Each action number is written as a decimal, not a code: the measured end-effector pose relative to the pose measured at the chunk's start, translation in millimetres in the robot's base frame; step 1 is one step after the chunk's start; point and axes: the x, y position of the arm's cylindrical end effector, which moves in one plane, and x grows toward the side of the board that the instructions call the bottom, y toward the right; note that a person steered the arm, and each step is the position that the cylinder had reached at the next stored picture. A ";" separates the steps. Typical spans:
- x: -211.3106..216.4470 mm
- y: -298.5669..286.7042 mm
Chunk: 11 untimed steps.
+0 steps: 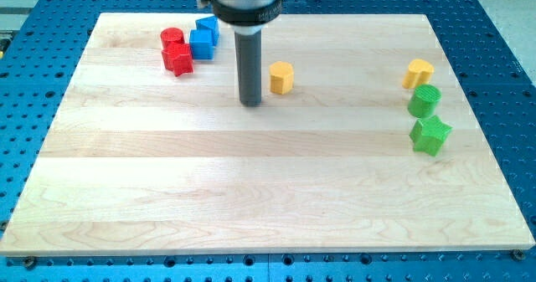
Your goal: Place the yellow hexagon diagonal to the yellow heart
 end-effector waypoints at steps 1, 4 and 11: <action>-13.2 74.7; -47.7 90.8; -119.4 159.5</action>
